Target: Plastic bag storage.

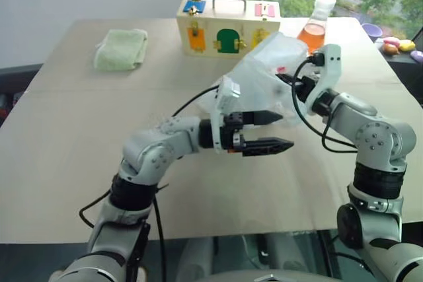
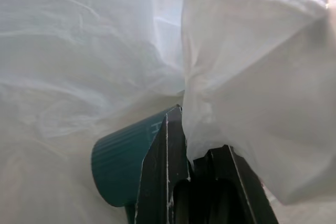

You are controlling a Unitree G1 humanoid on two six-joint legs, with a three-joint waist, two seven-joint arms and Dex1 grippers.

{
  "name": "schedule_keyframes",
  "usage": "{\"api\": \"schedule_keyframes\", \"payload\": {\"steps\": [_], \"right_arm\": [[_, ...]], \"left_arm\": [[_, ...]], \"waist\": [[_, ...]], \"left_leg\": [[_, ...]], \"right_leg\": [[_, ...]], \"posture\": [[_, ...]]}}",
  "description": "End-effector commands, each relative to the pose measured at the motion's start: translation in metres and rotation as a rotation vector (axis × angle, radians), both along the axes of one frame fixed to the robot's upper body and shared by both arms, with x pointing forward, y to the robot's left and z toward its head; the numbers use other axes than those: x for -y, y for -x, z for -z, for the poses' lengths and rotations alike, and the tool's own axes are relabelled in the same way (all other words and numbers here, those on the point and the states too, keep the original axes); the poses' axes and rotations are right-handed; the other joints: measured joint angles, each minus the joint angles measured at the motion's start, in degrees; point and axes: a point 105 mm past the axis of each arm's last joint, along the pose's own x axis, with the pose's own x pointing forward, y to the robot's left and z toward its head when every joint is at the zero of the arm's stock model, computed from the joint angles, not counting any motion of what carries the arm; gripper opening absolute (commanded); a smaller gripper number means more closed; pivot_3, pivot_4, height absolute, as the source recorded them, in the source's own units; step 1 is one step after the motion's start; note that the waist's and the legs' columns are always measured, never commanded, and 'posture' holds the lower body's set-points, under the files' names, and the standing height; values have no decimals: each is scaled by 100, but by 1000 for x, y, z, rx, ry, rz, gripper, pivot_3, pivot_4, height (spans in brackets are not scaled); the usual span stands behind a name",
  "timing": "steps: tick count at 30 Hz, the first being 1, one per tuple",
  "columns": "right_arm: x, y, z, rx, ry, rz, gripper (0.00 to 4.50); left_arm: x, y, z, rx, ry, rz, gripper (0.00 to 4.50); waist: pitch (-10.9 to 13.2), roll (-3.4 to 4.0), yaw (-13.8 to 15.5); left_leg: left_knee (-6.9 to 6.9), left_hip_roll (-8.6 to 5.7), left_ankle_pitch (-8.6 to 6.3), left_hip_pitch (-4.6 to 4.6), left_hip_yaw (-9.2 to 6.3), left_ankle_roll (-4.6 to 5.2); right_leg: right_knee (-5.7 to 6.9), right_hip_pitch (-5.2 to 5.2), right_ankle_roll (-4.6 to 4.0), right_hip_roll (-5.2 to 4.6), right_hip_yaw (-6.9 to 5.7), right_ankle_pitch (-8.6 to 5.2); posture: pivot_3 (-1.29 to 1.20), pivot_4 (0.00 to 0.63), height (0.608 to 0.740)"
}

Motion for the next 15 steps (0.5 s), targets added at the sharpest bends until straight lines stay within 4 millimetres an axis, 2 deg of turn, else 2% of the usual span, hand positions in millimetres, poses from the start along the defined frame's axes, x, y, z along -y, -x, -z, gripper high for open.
{"api": "schedule_keyframes", "payload": {"steps": [1, 15], "right_arm": [[2, 2, -15, 38, -27, -6, 0], [9, -8, -13, -24, -143, 24, 0]], "left_arm": [[5, -1, -4, 87, -7, 9, 4401], [18, -12, -4, 396, -62, 6, 4401]], "waist": [[0, 0, 1], [1, 2, 1]], "left_leg": [[0, 0, 0, 0, 0, 0], [-1, 0, 0, 0, 2, 0]], "right_leg": [[0, 0, 0, 0, 0, 0], [0, 0, 0, 0, 1, 0]], "posture": [[0, 150, 740], [0, 150, 740]]}}
